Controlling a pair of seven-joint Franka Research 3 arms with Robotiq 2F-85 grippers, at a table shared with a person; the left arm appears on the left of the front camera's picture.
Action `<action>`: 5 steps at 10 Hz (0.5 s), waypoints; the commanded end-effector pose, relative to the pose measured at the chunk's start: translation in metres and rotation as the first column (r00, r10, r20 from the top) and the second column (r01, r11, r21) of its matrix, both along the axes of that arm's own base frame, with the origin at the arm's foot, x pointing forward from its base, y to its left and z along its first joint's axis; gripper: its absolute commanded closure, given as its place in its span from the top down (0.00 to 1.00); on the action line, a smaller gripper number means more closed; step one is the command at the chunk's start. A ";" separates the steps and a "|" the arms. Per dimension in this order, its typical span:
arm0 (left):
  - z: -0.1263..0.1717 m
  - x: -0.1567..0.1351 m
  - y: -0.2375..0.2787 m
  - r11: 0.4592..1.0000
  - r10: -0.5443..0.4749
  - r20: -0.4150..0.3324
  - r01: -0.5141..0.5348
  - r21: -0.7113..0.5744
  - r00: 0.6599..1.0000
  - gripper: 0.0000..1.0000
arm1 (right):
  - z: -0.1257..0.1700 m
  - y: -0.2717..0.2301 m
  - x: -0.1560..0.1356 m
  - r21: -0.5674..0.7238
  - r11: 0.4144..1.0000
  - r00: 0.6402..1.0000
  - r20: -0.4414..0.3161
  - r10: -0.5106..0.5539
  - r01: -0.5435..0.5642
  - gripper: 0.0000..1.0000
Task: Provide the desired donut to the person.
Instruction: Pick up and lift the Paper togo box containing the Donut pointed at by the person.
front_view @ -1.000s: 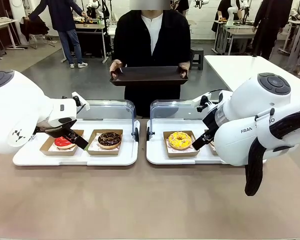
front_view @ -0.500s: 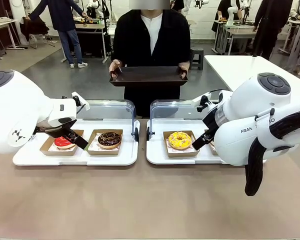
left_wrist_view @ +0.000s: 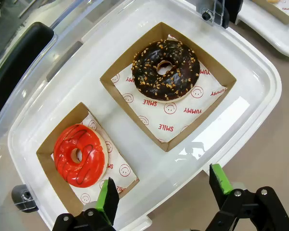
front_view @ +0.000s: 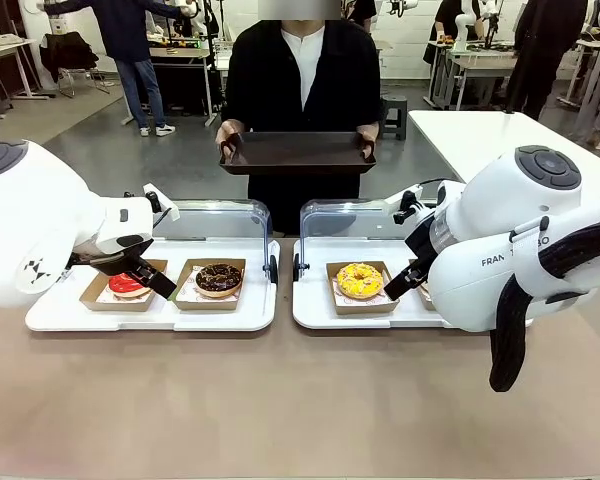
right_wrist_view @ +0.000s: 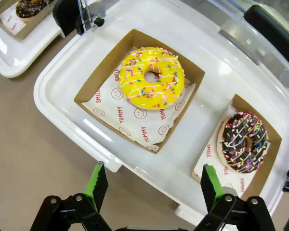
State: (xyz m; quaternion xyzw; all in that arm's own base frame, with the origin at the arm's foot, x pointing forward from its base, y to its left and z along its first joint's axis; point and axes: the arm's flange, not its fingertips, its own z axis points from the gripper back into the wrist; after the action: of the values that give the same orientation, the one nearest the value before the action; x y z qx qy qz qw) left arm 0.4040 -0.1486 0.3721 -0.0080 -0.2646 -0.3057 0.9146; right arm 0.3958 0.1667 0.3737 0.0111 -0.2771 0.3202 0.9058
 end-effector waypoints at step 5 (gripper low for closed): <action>0.053 -0.033 0.028 0.996 -0.081 0.019 0.081 0.026 0.997 1.00 | 0.074 -0.017 -0.043 0.031 0.998 0.998 0.048 0.051 -0.052 1.00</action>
State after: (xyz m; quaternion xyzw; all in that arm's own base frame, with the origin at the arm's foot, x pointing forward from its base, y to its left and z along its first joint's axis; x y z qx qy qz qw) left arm 0.3985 -0.1423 0.4017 -0.0017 -0.2707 -0.3244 0.9064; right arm 0.3833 0.1709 0.4193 0.0170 -0.3007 0.3274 0.8956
